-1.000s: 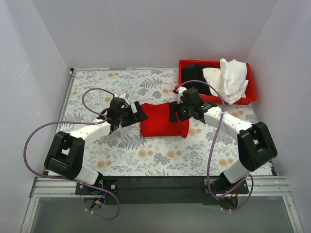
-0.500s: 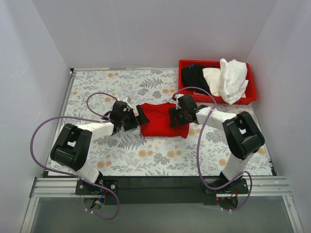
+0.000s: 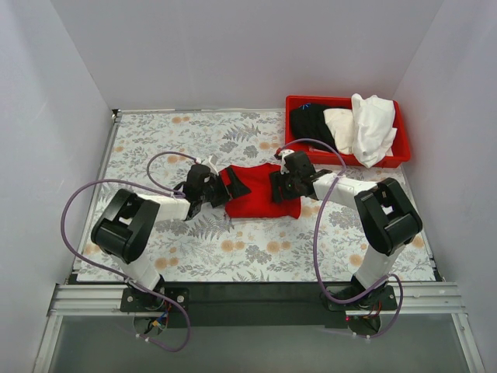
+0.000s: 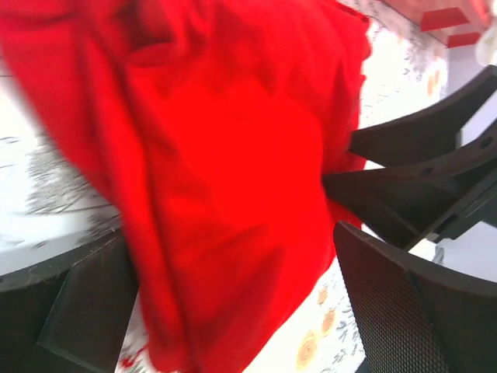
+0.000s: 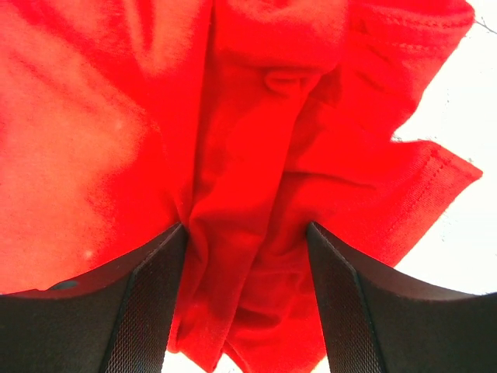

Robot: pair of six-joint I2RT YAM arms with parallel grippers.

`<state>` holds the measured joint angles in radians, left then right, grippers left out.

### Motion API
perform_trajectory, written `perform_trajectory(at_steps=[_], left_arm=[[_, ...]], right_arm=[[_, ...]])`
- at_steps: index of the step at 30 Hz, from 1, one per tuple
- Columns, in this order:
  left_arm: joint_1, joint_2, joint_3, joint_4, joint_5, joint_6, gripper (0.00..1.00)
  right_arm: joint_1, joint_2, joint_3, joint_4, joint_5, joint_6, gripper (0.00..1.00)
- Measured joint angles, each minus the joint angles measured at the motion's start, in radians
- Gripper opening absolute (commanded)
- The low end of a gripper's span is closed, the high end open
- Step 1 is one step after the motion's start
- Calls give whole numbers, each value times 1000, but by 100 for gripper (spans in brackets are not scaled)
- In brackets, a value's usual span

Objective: Fold and stack the t-shirts
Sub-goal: Neatly place the folded tshirt to the corner

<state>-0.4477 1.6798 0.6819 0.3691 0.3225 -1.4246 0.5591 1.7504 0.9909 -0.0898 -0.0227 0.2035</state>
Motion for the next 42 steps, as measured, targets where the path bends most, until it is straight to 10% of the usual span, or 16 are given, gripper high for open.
perform_trajectory(at_steps=[14,19,29,42], left_arm=[[-63,92,58,28,-100,-30,46],[-66,93,75,-46,-169,-9,0],[-21,100,175,-211,-194,116,0],[292,139,394,-446,-203,436,0]], right_arm=[[25,-1,-19,51,-6,0,56],[27,-13,-36,66,-11,2,56],[40,-140,-72,-45,-4,0,64],[-30,-199,273,-182,50,-72,69]])
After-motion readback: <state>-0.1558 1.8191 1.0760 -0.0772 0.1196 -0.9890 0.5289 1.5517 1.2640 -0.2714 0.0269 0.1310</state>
